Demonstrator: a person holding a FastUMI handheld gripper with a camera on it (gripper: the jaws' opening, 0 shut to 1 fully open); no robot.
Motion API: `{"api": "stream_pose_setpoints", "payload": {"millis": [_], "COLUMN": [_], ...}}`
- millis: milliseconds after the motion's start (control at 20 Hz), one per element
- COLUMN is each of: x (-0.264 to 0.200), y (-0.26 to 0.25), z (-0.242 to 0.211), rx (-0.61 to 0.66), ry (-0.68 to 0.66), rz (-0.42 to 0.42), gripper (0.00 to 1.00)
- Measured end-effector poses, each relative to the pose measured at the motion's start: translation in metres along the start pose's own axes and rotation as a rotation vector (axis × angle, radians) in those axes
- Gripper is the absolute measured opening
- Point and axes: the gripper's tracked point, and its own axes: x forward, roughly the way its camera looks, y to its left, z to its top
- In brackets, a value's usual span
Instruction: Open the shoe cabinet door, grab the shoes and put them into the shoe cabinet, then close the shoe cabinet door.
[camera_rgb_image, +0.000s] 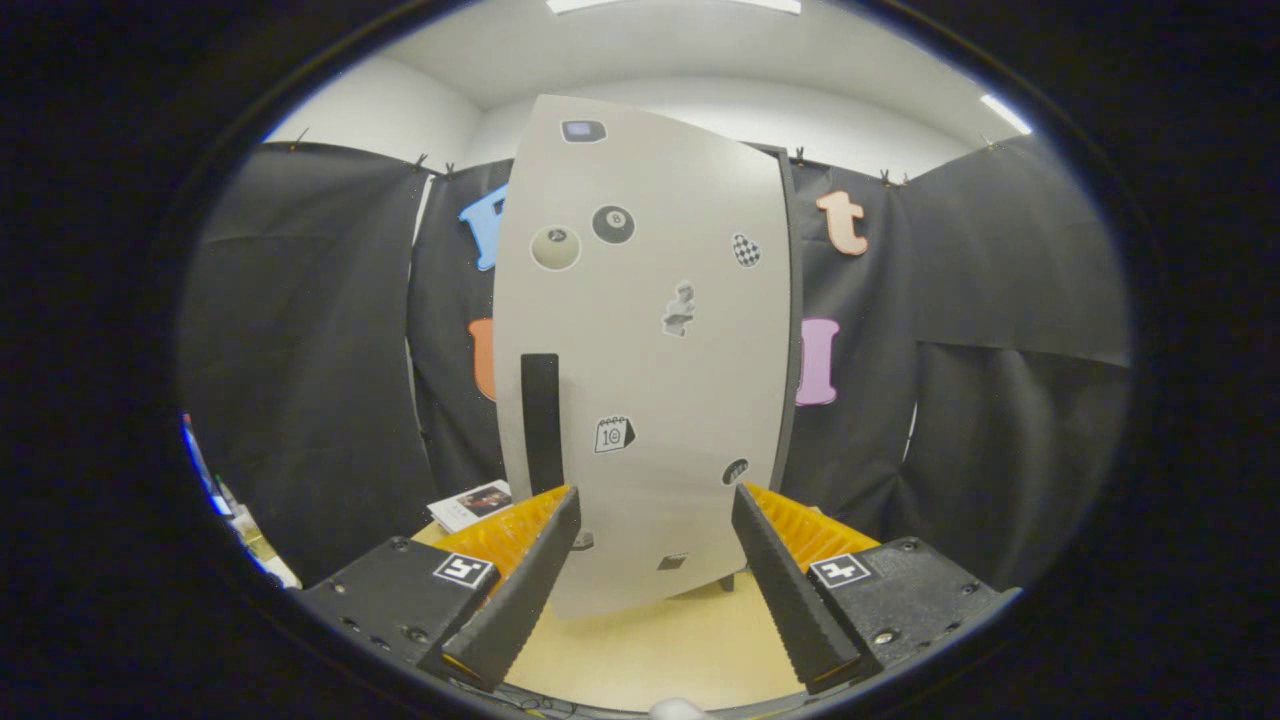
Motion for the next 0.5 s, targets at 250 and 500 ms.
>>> {"api": "stream_pose_setpoints", "payload": {"millis": [250,500], "x": [-0.025,-0.058], "y": [-0.013,-0.035], "z": [0.018,0.029], "rx": [0.006,0.003], "ry": [-0.027,-0.048], "rz": [-0.042,-0.094], "gripper": [1.00,1.00]}}
